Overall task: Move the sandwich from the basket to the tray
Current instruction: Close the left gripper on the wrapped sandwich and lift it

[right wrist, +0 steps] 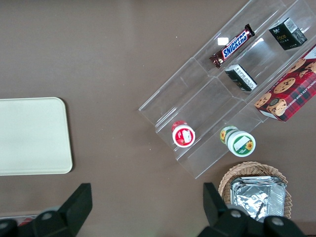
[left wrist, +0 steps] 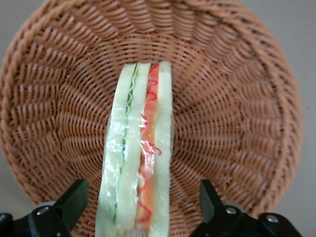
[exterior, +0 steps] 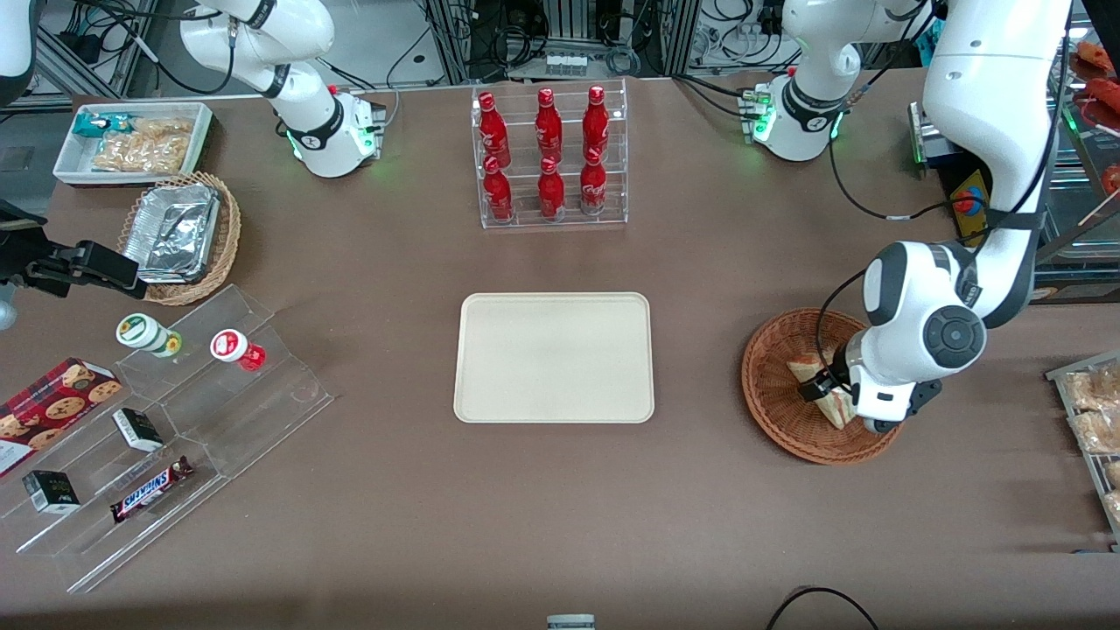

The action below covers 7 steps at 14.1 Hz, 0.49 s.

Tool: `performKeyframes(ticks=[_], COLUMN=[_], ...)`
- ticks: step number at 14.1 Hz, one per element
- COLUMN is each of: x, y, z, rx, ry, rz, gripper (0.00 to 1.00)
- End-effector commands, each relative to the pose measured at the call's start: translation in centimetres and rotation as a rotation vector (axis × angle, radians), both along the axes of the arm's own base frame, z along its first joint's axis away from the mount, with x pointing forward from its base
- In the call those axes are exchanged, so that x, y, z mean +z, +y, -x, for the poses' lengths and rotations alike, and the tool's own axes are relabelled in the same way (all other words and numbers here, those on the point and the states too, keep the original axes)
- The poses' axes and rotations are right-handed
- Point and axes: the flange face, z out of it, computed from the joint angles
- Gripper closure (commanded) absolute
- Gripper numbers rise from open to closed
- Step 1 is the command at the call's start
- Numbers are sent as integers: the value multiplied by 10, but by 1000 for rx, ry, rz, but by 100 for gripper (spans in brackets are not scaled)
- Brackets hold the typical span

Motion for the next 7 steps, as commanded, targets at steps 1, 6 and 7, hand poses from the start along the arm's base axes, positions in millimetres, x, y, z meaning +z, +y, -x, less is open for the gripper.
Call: performKeyframes(ticks=[1,6,7], x=[-11,-16,-12], y=[6,8,7], z=[3,0,-1], rx=[17,18,15], ry=[-10,-15,-19], rz=[-22,-21,-21], gripper=[0,64,68])
